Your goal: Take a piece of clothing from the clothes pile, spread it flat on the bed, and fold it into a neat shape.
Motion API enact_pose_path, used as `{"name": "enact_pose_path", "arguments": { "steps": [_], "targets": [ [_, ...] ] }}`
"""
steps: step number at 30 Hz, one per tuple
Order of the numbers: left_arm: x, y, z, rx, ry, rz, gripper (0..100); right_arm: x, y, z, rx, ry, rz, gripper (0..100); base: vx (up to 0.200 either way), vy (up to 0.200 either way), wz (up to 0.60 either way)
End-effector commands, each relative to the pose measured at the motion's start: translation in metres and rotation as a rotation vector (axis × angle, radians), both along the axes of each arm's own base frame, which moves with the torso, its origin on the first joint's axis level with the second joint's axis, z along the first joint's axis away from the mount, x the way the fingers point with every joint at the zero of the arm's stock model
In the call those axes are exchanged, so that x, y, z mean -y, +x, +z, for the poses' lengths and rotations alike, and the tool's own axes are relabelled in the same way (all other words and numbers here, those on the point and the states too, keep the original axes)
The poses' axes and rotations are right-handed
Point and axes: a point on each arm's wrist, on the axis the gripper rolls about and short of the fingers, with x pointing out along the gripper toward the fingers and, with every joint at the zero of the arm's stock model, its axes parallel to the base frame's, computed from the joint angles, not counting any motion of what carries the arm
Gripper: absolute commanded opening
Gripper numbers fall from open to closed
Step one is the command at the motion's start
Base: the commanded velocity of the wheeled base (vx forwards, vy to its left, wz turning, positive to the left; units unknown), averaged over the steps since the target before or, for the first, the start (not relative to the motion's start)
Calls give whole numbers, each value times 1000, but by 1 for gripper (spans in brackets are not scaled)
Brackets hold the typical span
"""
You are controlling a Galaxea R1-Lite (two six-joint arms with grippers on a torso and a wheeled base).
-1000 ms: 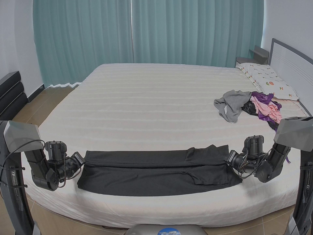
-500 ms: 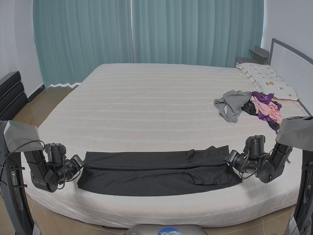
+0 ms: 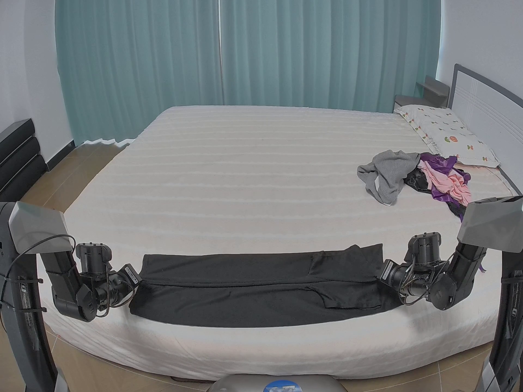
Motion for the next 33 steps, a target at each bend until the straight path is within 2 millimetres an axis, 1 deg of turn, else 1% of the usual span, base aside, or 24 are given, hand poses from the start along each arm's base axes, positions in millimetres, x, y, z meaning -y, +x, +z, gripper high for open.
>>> {"name": "enact_pose_path", "arguments": {
  "steps": [1,5,6,8,10,11,13,14,15,16,17,18,19,22,23,26,29,31,33],
  "targets": [
    [1,-1,-2,-6,-1,-3,100,0,1,-1,3,2,3,100,0,0,0],
    [1,1,1,4,-1,-2,100,0,3,7,29,6,-1,100,0,0,0],
    [-2,4,5,24,-3,6,100,8,7,23,79,14,-24,100,0,0,0],
    [-2,4,5,26,-3,6,100,9,8,25,84,15,-29,100,0,0,0],
    [-4,11,11,59,-8,10,100,22,11,38,121,34,-50,100,0,0,0],
    [-4,14,13,71,-12,10,100,23,12,39,123,43,-47,100,0,0,0],
    [-4,21,15,97,-23,17,100,27,14,37,119,48,-53,100,0,0,0],
    [-4,21,15,97,-23,17,100,27,14,37,119,48,-53,100,0,0,0],
    [-4,35,18,136,-38,27,100,30,19,31,112,51,-62,100,0,0,0],
    [-4,41,16,140,-41,27,100,31,21,29,112,53,-67,100,0,0,0],
    [-4,42,16,140,-42,28,100,31,22,28,110,53,-68,100,0,0,0],
    [-4,54,10,126,-43,27,100,35,27,23,107,54,-80,100,0,0,0],
    [-4,57,9,120,-44,28,100,35,28,21,104,53,-82,100,0,0,0],
    [-4,61,6,94,-45,27,100,37,31,18,101,55,-90,100,0,0,0],
    [-4,62,5,80,-48,27,100,41,34,18,104,73,-110,100,0,0,0],
    [-3,63,2,75,-46,24,100,40,36,19,103,106,-130,100,0,0,0],
    [-2,70,2,92,-45,15,100,40,35,18,98,110,-132,100,0,0,0],
    [0,76,-2,102,-41,3,100,40,34,17,94,111,-133,100,0,0,0],
    [1,76,-4,96,-30,-5,100,40,34,18,96,113,-134,100,0,0,0]
  ]
}}
